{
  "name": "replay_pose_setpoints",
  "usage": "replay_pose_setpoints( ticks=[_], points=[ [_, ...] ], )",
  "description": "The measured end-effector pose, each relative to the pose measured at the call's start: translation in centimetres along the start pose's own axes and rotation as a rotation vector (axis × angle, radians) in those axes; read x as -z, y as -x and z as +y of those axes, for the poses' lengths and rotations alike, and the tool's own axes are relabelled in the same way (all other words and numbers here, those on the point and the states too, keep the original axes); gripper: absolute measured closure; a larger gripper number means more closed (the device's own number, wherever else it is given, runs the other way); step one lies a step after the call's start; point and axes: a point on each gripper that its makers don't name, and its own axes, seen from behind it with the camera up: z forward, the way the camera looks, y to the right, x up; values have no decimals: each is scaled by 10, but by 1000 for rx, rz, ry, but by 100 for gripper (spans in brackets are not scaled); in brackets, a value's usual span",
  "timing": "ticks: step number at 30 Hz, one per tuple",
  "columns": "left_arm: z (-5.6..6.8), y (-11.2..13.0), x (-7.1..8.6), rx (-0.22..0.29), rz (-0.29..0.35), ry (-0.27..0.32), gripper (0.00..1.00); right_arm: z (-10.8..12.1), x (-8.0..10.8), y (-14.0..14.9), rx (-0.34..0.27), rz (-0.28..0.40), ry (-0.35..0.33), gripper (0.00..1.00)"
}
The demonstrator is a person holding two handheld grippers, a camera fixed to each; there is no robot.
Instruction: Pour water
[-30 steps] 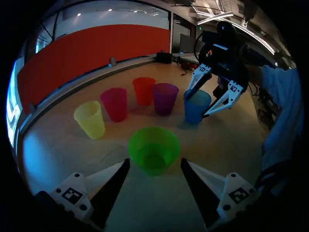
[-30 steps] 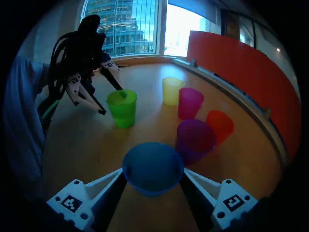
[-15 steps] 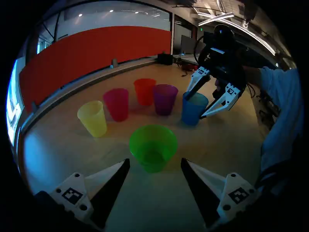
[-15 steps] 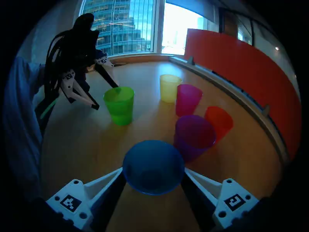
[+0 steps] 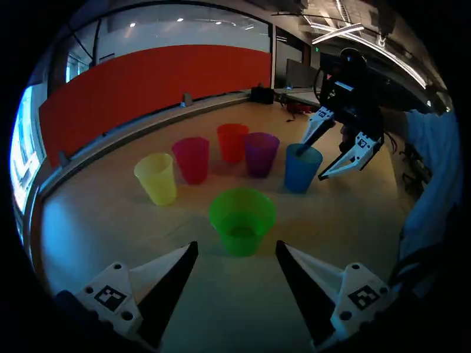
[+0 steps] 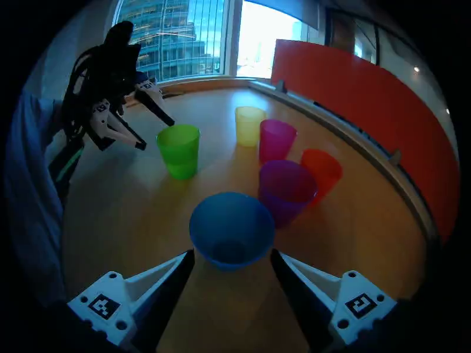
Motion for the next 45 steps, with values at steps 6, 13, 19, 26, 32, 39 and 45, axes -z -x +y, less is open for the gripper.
replay_pose_setpoints(
  ticks=[6,13,19,26,32,39,45],
  points=[
    [-12,2,15,31,25,-60,2,-1,18,9,-31,14,35,0],
    [-33,0,34,77,86,-152,2,7,39,14,-113,61,106,0],
    [-53,-12,53,109,184,-251,2,22,58,6,-180,148,190,0],
    [-70,-32,77,133,311,-359,2,37,82,-14,-242,268,297,0],
    [-78,-33,85,142,374,-439,2,52,98,-26,-251,357,414,0],
    [-83,-35,95,128,423,-519,2,73,117,-37,-265,453,572,0],
    [-87,-45,110,145,484,-578,2,85,133,-45,-309,542,665,0]
  ],
)
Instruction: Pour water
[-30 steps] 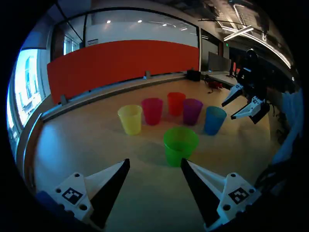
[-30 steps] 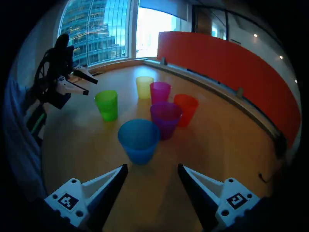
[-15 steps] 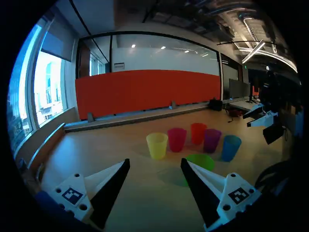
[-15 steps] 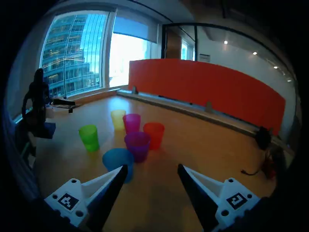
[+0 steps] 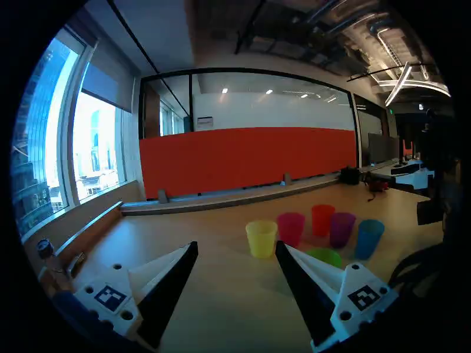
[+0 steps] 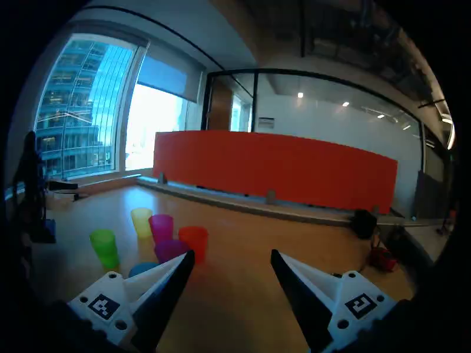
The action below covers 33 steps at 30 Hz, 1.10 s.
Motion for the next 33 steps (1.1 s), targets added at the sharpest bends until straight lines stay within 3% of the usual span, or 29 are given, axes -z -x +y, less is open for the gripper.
replay_pose_setpoints(
  ticks=[12,17,23,33],
  points=[
    [-13,-36,11,47,98,-83,2,44,15,-43,-110,181,230,0],
    [-13,-47,9,56,120,-97,2,53,22,-55,-136,236,282,1],
    [-17,-52,5,46,137,-122,2,60,28,-54,-144,247,322,1],
    [-18,-34,-4,52,126,-145,2,63,30,-42,-128,242,359,1]
  ],
)
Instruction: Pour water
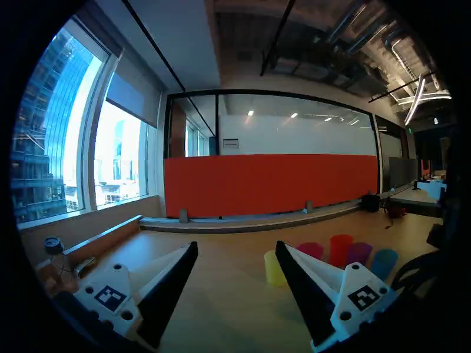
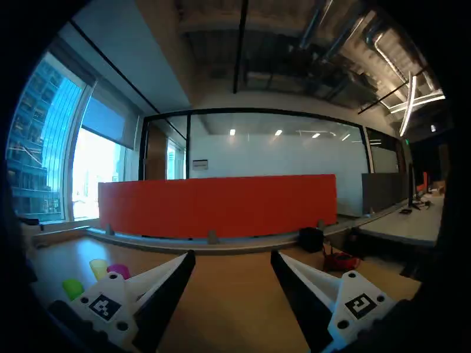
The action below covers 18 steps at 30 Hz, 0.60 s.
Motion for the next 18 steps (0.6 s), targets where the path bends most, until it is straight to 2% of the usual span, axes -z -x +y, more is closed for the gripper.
replay_pose_setpoints(
  ticks=[6,12,18],
  points=[
    [-2,14,-1,-7,-2,-20,2,-4,2,7,-5,0,-6,1],
    [1,24,0,-18,0,-28,2,-7,3,13,-31,-6,-15,1],
    [6,33,-1,-19,-1,-25,2,-11,6,19,-32,-16,-26,1]
  ],
)
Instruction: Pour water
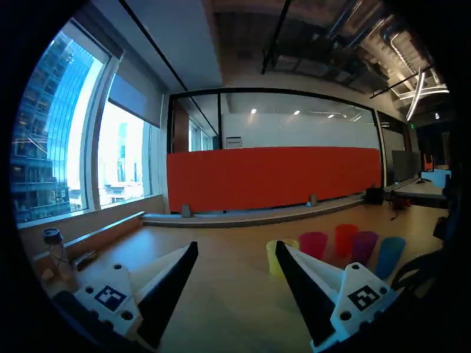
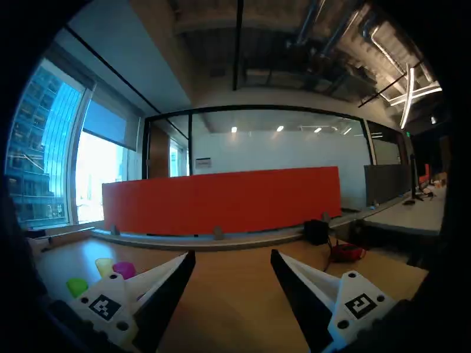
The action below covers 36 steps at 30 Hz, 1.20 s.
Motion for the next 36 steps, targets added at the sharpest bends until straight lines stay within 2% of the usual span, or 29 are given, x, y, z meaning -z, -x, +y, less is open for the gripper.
replay_pose_setpoints(
  ticks=[20,36],
  points=[
    [14,20,-7,41,0,0,2,1,0,-6,18,-1,15,1],
    [15,26,-16,43,-1,2,2,5,2,-7,11,0,23,1]
  ],
)
